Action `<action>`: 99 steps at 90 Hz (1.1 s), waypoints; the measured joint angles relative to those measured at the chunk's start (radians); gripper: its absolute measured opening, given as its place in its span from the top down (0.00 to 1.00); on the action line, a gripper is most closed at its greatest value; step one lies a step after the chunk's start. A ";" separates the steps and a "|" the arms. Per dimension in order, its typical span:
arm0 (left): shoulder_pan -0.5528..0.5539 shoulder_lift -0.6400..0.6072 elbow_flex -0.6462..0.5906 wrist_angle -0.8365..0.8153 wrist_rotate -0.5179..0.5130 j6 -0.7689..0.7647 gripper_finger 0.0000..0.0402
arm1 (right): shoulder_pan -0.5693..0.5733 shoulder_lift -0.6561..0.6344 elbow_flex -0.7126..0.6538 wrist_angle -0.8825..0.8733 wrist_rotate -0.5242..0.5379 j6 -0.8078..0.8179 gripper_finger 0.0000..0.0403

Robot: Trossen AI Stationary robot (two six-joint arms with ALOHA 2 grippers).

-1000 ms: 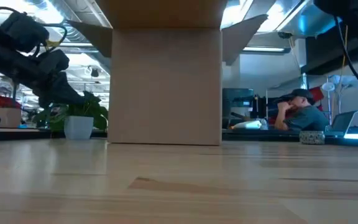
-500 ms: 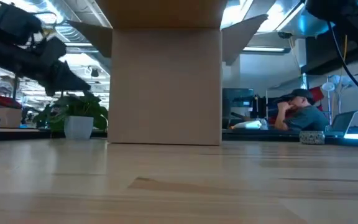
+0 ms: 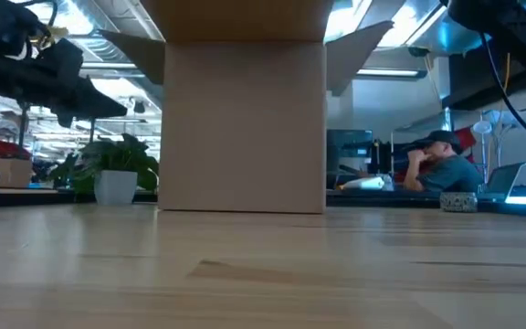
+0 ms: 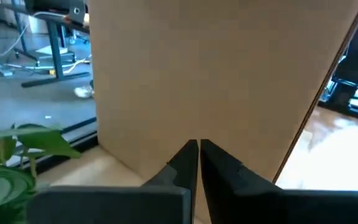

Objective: Wrap mug
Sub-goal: Put the wrapped blue mug into the cardboard box

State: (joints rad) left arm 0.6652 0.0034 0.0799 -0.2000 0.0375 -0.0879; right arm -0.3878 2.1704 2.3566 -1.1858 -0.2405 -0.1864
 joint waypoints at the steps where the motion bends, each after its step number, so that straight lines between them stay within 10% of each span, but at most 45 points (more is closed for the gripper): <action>1: 0.001 0.000 0.000 0.001 -0.001 -0.001 1.00 | -0.001 0.000 0.000 0.001 0.000 0.000 1.00; 99: 0.001 0.006 -0.002 0.001 -0.002 -0.081 1.00 | 0.002 -0.053 -0.002 0.098 -0.059 -0.046 0.92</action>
State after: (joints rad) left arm 0.6659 0.0090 0.0784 -0.1989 0.0357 -0.1692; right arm -0.3859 2.1173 2.3547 -1.0879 -0.2996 -0.2322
